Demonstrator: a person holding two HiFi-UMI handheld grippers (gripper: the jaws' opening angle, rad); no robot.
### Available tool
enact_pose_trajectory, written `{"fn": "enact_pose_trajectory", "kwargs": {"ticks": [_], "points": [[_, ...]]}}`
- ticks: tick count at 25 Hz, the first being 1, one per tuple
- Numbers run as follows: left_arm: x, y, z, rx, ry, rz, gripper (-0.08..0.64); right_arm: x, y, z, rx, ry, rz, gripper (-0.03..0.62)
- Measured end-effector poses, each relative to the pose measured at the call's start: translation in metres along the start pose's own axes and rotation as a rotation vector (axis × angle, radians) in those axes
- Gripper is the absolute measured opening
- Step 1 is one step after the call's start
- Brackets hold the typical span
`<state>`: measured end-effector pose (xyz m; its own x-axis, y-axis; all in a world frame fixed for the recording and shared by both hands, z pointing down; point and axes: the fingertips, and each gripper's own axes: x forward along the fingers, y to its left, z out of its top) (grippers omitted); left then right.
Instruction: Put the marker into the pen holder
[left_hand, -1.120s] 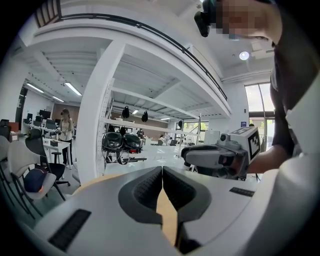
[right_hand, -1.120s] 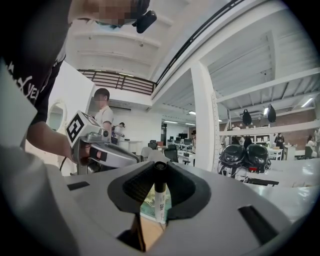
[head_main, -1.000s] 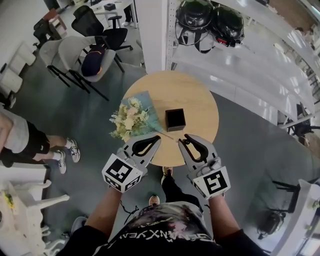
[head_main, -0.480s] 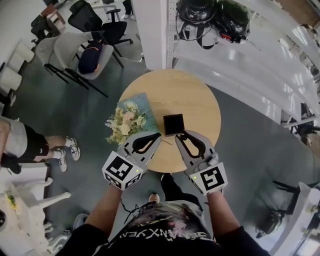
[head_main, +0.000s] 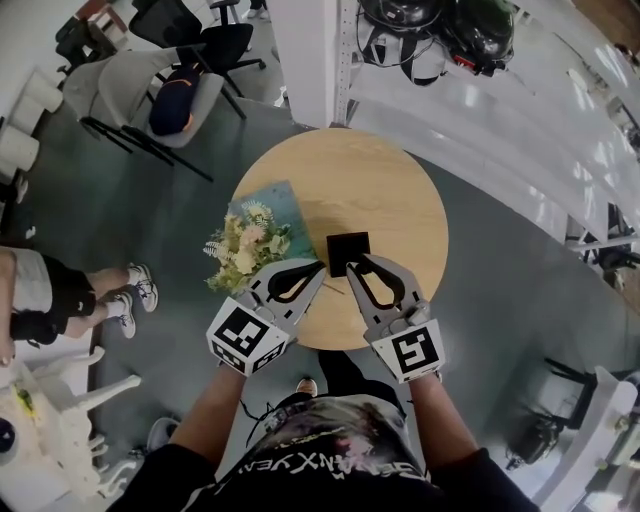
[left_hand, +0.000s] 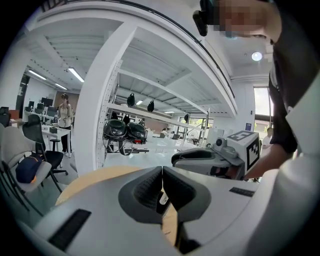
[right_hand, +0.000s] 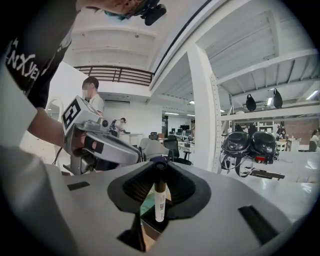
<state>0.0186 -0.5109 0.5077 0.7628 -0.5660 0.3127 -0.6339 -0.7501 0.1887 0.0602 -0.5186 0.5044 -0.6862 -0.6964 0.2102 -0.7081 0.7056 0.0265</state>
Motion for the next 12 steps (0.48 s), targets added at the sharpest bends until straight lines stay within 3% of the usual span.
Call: {"fn": "enact_pose_trajectory", "kwargs": {"ticks": [12], "points": [[0.023,0.017,-0.018,-0.038,0.023,-0.006,0.021,0.025,-0.009,-0.048,0.038,0.073,0.004,0.077]]}}
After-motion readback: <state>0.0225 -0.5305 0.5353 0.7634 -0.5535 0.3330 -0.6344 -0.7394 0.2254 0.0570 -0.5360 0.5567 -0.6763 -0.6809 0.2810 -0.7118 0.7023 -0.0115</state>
